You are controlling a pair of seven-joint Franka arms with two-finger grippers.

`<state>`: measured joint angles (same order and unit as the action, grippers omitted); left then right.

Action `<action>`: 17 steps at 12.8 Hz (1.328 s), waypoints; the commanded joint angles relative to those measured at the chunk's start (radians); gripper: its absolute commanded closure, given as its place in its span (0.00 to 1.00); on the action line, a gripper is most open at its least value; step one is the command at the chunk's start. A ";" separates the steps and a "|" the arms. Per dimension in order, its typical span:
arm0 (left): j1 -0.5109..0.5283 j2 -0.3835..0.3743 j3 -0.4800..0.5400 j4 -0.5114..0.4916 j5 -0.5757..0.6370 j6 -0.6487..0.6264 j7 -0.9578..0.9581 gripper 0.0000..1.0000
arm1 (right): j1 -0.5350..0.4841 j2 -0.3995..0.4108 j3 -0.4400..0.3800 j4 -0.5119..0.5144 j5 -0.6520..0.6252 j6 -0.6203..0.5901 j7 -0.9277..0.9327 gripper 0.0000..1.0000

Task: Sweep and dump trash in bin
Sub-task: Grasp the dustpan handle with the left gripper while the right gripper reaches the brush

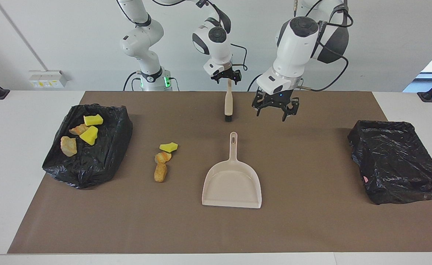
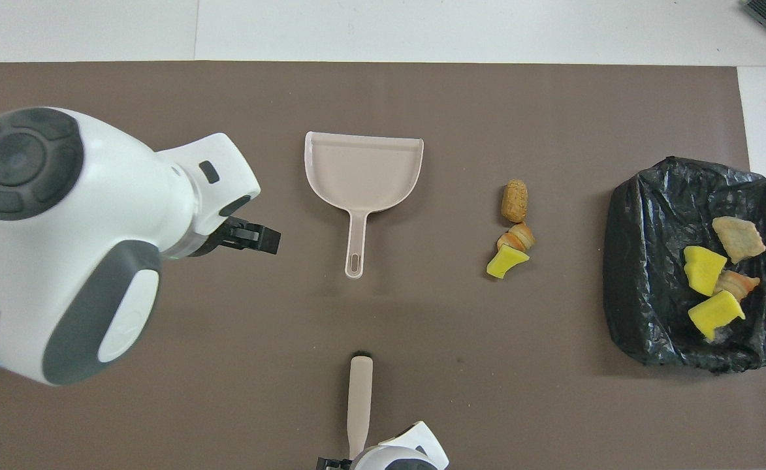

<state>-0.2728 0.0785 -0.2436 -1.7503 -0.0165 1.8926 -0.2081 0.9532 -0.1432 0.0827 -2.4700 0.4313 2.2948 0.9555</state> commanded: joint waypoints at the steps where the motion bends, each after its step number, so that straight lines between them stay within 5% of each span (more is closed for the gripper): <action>1: -0.006 0.096 -0.058 0.006 0.077 0.062 -0.055 0.00 | 0.010 -0.015 -0.003 -0.026 0.024 0.026 0.022 0.00; 5: -0.008 0.231 -0.129 0.009 0.179 0.216 -0.249 0.00 | 0.022 -0.006 -0.003 -0.034 0.033 0.081 0.031 0.00; 17: -0.023 0.359 -0.135 0.023 0.246 0.388 -0.349 0.00 | 0.036 0.004 -0.003 -0.052 0.033 0.140 0.035 0.00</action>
<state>-0.2822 0.4022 -0.3804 -1.7496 0.1707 2.2566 -0.5236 0.9789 -0.1335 0.0823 -2.5058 0.4487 2.3999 0.9629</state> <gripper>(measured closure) 0.000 0.000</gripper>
